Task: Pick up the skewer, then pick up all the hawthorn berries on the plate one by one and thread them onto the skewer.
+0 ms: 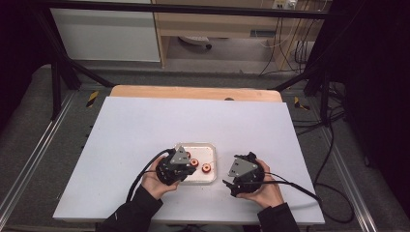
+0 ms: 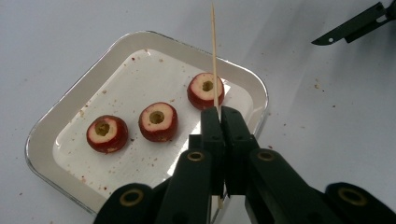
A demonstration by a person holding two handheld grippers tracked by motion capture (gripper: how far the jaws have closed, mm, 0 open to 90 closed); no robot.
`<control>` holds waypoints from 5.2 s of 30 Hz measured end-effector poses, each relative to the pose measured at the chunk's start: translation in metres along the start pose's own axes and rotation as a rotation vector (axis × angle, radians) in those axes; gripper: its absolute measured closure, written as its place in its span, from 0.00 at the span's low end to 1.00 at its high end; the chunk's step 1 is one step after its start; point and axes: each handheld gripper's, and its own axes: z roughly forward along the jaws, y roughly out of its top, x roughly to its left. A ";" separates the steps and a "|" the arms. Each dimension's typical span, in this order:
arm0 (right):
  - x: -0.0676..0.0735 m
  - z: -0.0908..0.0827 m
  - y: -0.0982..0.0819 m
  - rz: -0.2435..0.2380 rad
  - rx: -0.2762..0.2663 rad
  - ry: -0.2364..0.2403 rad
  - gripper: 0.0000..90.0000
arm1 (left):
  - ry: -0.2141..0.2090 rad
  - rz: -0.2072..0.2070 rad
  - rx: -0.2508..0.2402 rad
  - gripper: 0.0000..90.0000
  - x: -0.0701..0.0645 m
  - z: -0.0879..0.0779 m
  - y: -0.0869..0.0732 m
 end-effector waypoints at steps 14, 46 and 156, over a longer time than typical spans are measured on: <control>0.007 0.002 0.011 -0.291 0.013 -0.019 0.39 | -0.034 0.062 0.034 0.98 -0.014 0.006 0.016; 0.017 0.013 0.008 -0.698 0.093 0.000 0.97 | -0.087 0.119 0.067 0.98 -0.030 0.021 0.026; -0.034 0.048 0.062 0.461 0.168 0.279 0.20 | 0.144 -0.231 -0.133 0.98 0.014 -0.053 -0.102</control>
